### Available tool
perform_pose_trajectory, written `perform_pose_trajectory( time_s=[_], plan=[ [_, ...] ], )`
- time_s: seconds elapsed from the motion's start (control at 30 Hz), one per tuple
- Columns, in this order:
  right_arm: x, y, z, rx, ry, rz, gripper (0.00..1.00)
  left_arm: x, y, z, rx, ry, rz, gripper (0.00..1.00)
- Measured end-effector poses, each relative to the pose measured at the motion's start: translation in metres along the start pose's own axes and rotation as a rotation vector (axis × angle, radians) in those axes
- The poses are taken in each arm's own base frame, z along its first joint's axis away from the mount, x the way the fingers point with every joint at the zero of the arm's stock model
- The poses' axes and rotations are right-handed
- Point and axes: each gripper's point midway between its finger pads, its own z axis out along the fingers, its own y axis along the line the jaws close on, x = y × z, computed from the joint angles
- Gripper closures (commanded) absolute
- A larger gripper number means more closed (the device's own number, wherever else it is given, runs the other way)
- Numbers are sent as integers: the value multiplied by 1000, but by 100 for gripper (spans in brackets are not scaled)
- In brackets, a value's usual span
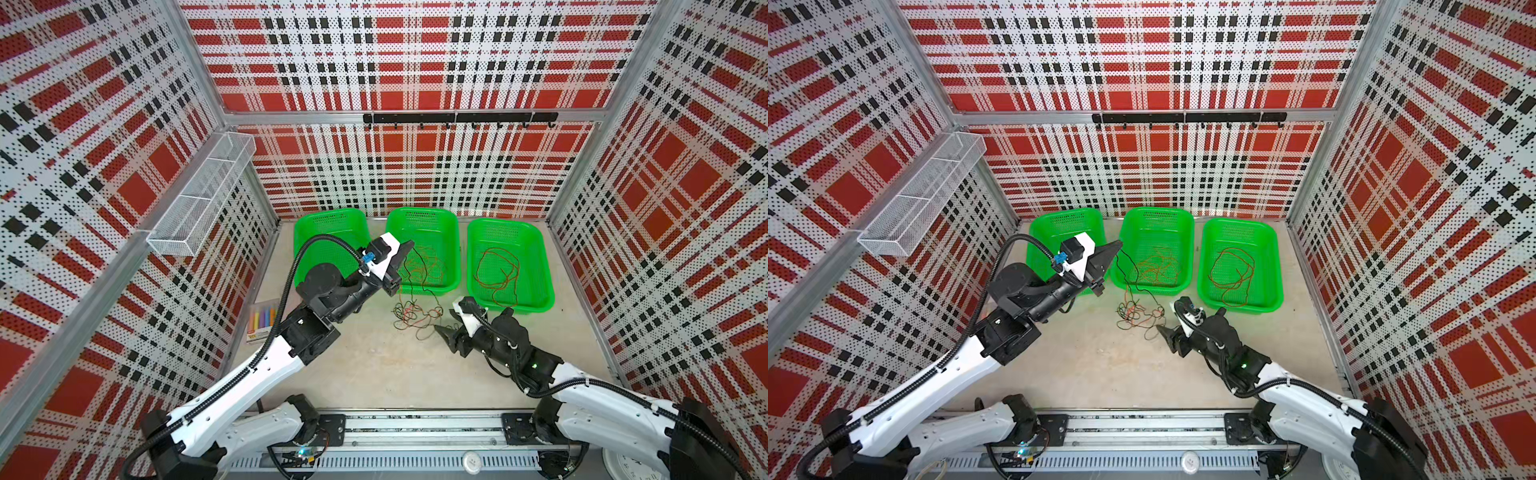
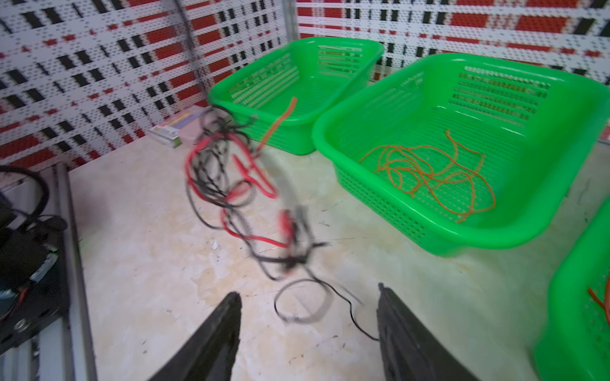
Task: Untangle and sort cables by color
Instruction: Untie the cable.
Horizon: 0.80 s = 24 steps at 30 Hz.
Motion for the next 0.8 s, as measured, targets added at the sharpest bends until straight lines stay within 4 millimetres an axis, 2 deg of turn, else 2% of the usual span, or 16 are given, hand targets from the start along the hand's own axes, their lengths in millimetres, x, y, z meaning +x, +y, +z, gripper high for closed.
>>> perform_pose_trajectory(
  time_s=[0.17,0.4,0.53,0.6,0.8],
  plan=[
    [-24,14,-1,-43,-83,-44,35,-5,-19,2,28,-13,-12,100],
    [-38,23,-8,-5,-164,-86,34,-1,-41,10,24,11,-33,100],
    [-45,38,-24,-20,-256,-168,34,4,-44,14,-12,32,-41,100],
    [-50,49,-34,-42,-310,-229,39,5,-43,14,-33,41,-43,100],
    [-65,68,-46,-70,-381,-368,44,5,-36,16,-82,48,-49,100]
  ],
)
